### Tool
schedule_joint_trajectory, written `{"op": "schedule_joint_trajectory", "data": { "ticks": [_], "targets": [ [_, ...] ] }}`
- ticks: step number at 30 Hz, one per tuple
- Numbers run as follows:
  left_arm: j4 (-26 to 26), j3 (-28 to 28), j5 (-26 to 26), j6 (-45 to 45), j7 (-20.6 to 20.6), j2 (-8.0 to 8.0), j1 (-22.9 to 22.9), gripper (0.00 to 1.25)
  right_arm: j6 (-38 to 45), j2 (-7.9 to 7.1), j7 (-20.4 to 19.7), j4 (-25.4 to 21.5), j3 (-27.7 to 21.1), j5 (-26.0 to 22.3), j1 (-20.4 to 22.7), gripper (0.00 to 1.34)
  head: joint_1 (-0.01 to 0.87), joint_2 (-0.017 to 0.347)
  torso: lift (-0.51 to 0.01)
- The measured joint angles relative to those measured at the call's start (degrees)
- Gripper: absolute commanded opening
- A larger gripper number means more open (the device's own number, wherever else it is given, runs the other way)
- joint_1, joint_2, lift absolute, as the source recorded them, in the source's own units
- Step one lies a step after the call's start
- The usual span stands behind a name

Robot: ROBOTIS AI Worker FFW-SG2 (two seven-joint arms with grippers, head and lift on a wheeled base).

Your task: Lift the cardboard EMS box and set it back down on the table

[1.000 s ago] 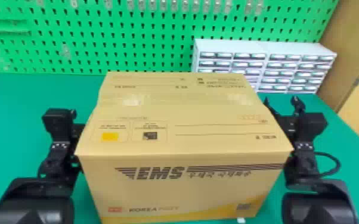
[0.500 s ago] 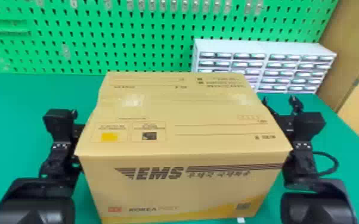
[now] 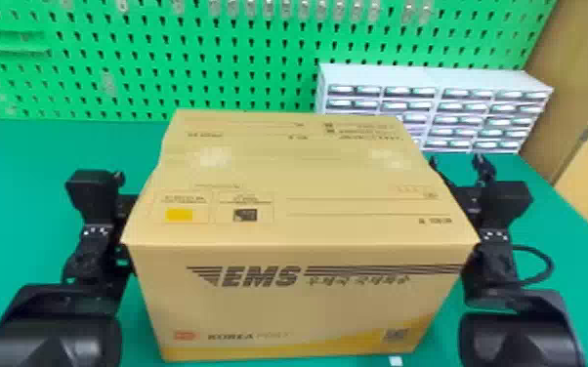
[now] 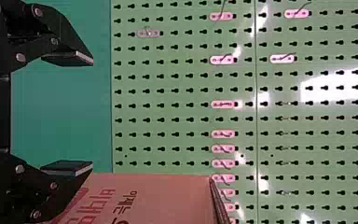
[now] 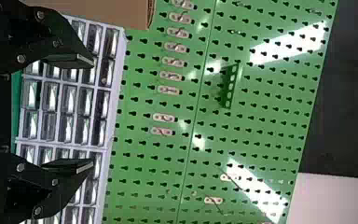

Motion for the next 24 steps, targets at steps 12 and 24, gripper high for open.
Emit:
{"op": "schedule_joint_trajectory", "data": {
  "ticks": [12, 24],
  "targets": [
    [-2.05, -0.31, 0.01, 2.73, 0.0, 0.0, -3.3, 0.79, 0.29, -0.31, 0.01, -0.97, 0.0, -1.15, -2.36, 0.83, 0.678, -0.014, -0.101],
    [-4.85, -0.03, -0.87, 4.86, 0.0, 0.0, -6.56, 0.79, 0.52, -0.78, 0.01, -2.74, 0.0, -1.74, -4.42, 0.83, 0.678, -0.014, -0.101]
  ]
}}
